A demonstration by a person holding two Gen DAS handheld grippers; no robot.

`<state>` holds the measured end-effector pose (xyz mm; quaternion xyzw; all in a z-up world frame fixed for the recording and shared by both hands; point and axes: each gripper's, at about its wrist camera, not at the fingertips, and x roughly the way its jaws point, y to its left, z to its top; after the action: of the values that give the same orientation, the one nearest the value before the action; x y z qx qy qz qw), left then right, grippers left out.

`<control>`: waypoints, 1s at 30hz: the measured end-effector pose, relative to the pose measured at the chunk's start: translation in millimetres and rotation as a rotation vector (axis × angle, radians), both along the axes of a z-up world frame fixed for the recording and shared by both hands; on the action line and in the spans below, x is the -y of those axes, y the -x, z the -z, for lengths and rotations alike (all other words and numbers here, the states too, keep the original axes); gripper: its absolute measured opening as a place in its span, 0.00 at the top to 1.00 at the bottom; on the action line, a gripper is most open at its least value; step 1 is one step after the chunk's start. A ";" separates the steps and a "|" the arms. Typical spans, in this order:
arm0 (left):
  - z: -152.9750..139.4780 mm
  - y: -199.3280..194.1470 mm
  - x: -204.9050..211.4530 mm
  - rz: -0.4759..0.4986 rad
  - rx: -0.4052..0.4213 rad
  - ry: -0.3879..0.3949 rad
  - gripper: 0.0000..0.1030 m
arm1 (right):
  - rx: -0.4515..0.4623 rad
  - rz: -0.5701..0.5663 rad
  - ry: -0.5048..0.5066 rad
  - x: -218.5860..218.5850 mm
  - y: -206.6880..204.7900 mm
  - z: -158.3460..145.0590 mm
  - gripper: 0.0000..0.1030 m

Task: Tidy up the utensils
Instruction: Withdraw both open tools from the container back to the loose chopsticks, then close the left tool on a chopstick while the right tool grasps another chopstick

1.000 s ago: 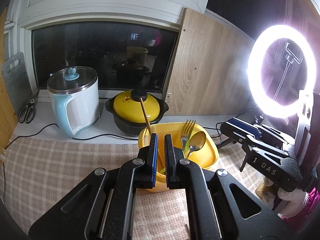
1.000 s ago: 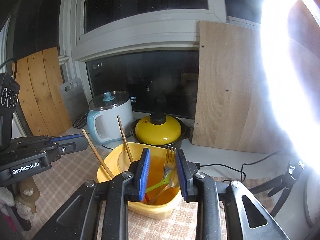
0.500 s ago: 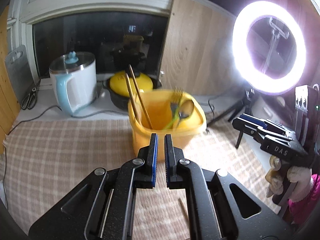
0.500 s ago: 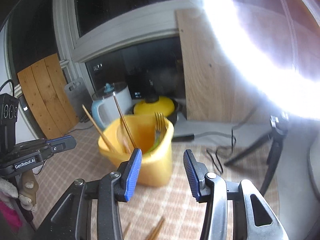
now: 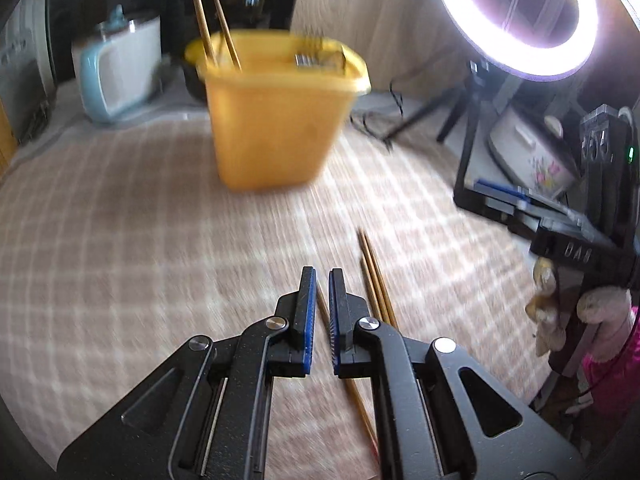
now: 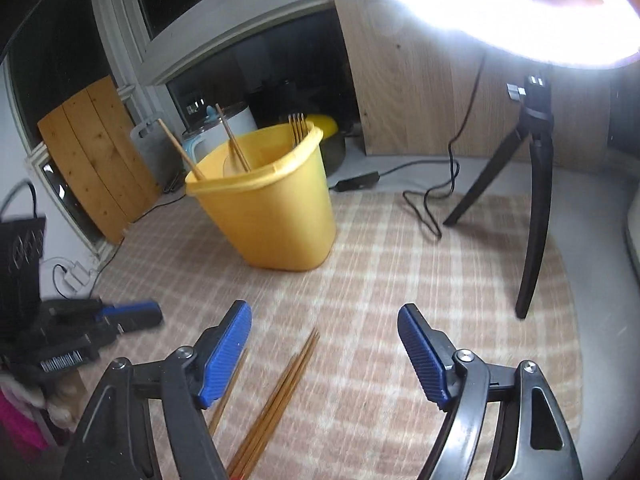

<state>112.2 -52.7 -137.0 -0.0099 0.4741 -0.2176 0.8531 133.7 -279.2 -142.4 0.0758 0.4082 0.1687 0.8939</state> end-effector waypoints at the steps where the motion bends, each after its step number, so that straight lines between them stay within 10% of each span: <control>1: 6.3 6.2 3.1 0.001 -0.013 -0.005 0.97 | -0.001 0.002 -0.010 1.3 2.7 3.1 0.21; 12: 46.3 24.6 23.7 0.020 -0.121 -0.046 0.96 | -0.205 0.003 0.063 -11.0 12.7 34.7 0.15; 20: 61.1 15.9 26.4 0.068 -0.144 -0.047 0.96 | -0.342 0.014 -0.025 -17.6 6.8 56.4 0.62; 30: 67.1 8.5 14.9 0.082 -0.160 -0.015 0.96 | -0.447 0.039 -0.054 -40.1 -4.0 77.7 0.81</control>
<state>103.7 -67.6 -204.1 -0.0012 0.5423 -0.2473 0.8030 137.6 -239.1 -220.1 0.1431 0.5901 0.1411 0.7819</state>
